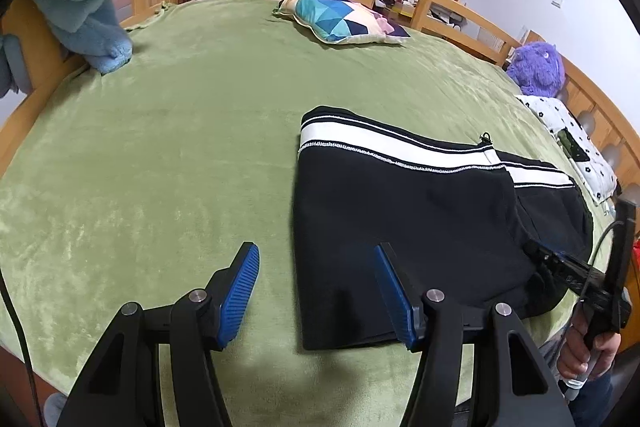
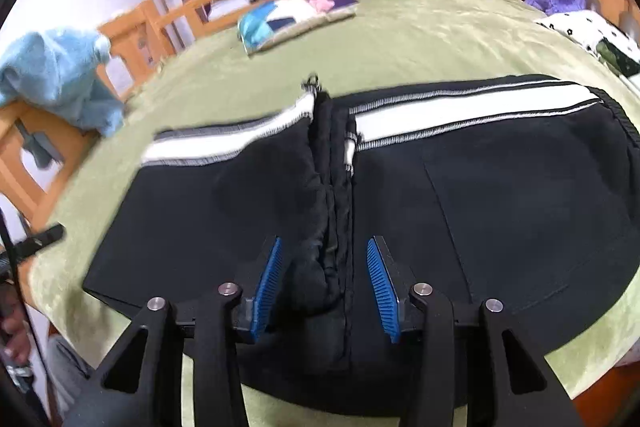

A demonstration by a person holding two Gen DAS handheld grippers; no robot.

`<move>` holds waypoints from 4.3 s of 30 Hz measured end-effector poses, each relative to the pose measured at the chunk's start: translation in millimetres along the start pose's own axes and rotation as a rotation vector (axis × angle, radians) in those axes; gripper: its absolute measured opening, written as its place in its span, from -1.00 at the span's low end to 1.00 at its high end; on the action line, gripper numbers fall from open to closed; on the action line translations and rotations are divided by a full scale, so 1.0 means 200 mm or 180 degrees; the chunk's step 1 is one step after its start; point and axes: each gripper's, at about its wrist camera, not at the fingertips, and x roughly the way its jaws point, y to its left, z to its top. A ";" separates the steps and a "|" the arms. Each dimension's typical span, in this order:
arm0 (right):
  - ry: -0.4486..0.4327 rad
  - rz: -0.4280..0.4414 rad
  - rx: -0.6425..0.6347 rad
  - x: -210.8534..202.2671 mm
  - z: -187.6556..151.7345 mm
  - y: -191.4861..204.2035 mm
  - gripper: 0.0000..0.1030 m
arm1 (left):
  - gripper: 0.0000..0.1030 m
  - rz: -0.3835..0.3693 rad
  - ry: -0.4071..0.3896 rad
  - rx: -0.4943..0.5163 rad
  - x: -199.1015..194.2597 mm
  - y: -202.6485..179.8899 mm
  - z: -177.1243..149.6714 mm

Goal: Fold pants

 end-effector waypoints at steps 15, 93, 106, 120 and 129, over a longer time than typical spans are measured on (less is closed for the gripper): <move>0.0271 0.0308 0.0045 -0.07 -0.16 -0.04 -0.68 | 0.11 0.0004 0.0097 -0.0074 0.07 0.06 -0.03; -0.0407 -0.0938 0.1298 -0.06 0.29 -1.21 -0.69 | -0.81 -0.0726 0.0195 0.0122 0.54 -0.03 0.36; -0.0918 -0.0352 0.0899 -0.44 0.61 -0.49 -0.70 | -0.81 -0.0603 -0.0137 0.0098 0.18 0.35 0.51; -0.0371 -0.0147 0.0802 0.06 0.38 -0.21 -0.58 | -0.64 0.0221 0.0036 -0.0315 0.27 0.94 0.39; 0.0094 -0.0228 0.1033 0.15 0.10 -0.39 -0.28 | -0.05 0.0320 0.0196 -0.0465 0.28 1.07 0.24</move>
